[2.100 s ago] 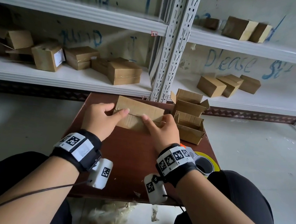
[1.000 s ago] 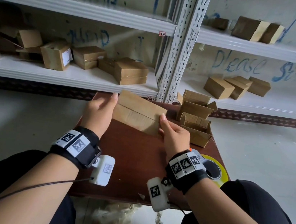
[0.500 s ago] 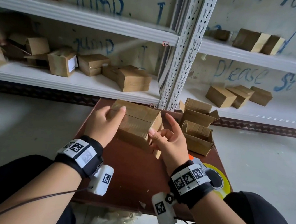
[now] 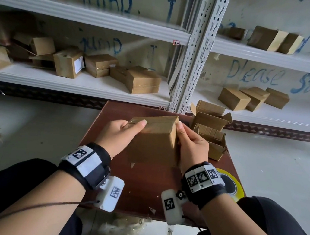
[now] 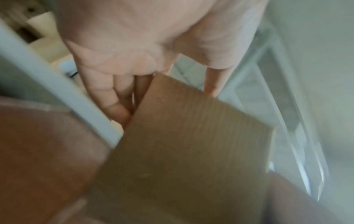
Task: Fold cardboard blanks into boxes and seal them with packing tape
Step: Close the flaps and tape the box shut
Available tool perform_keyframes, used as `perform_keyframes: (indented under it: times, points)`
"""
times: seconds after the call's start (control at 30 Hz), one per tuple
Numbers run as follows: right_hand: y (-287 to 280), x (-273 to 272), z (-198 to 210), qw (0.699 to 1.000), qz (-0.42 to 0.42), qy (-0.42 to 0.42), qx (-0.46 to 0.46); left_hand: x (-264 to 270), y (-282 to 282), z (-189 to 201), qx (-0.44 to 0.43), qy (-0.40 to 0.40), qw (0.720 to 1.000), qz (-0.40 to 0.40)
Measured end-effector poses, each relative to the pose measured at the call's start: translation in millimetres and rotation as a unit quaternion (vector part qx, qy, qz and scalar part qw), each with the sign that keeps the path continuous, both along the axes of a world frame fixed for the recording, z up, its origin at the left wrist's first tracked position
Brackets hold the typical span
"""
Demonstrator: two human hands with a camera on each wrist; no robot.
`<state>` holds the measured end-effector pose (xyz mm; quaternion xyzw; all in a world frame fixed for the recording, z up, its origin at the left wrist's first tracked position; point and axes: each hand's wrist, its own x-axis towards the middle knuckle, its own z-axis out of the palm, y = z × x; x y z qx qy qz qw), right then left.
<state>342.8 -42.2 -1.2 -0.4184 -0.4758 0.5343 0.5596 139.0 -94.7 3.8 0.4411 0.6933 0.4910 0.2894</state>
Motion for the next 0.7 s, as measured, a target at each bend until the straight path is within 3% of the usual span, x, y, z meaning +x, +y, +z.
perform_keyframes:
  times: [0.1, 0.17, 0.33, 0.43, 0.57, 0.7]
  points:
    - [13, -1, -9, 0.995, -0.054, -0.075, 0.024, 2, 5, 2, -0.016, -0.231, 0.973, -0.008]
    - [20, -3, -19, 0.989, -0.089, -0.115, 0.02, 6, 6, 7, 0.009, -0.258, 0.966, -0.014]
    - [24, 0, -22, 0.977, -0.161, -0.12, -0.069, 22, 8, 11, 0.126, -0.224, 0.965, 0.049]
    - [25, 0, -10, 0.967, -0.154, -0.043, -0.2, 25, 7, 10, 0.191, -0.063, 0.978, 0.054]
    - [24, -6, -18, 0.965, -0.044, 0.029, -0.257, 28, 2, 6, 0.267, 0.082, 0.959, -0.038]
    - [15, -16, -24, 0.971, 0.039, -0.009, -0.235, 30, 0, -2, 0.222, 0.088, 0.964, -0.119]
